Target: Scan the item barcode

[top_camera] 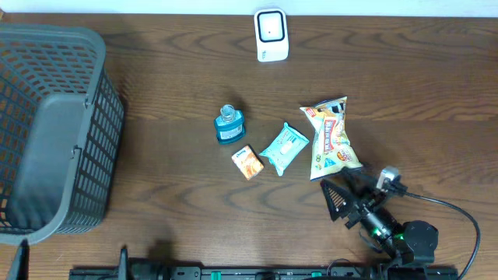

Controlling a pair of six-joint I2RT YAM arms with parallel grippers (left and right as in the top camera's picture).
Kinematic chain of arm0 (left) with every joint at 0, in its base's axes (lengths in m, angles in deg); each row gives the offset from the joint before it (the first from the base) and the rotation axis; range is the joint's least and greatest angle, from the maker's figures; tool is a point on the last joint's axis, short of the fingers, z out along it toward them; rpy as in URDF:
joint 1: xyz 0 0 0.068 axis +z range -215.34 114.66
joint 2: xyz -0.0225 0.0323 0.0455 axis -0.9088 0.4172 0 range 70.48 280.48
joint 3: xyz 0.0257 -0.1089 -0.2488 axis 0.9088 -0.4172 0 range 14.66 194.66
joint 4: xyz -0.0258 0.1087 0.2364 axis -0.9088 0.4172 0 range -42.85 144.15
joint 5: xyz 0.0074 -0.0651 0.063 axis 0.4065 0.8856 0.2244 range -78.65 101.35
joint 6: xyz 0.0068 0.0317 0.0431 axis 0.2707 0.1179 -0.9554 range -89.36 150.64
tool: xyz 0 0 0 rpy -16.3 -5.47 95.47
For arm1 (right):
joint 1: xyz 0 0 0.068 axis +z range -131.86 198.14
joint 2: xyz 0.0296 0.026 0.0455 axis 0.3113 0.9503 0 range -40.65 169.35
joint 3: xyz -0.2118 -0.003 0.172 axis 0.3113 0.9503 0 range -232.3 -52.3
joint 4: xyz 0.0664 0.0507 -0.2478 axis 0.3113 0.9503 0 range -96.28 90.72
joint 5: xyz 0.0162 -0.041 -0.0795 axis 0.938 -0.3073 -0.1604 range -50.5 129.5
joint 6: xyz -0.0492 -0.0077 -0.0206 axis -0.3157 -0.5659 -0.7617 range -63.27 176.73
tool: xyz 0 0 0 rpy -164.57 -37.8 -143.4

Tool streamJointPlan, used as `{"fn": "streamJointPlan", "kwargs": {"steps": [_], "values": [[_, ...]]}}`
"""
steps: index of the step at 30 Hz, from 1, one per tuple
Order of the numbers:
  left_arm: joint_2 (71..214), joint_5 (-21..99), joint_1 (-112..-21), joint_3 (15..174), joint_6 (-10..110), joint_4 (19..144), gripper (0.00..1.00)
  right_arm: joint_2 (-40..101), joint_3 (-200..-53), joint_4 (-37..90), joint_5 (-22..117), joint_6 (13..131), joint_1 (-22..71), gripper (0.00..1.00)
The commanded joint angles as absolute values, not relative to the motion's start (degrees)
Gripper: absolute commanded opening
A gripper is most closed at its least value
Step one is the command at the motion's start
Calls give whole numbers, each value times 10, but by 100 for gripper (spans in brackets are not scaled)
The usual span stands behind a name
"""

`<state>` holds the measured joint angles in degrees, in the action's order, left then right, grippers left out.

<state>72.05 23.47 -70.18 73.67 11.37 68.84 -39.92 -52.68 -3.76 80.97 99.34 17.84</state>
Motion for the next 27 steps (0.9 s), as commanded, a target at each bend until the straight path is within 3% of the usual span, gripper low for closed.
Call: {"fn": "streamJointPlan", "kwargs": {"steps": [1,6,10,13,16,23,27], "values": [[706,242,-713,743,121,689,99,-399,-526,-35,881,1104,182,99],[706,242,-719,743,121,689,99,-399,-526,-37,881,1140,182,99],[706,242,-719,743,121,689,99,-399,-526,-37,905,1226,183,88],[706,242,-715,743,121,689,99,-399,-526,-37,910,1256,190,94],[706,242,-705,743,121,690,99,-399,-526,-37,877,1262,210,93],[706,242,-664,743,121,692,99,-378,-562,-11,712,1222,283,99],[707,242,-662,743,121,683,99,-307,-701,169,619,1101,292,99]]}}
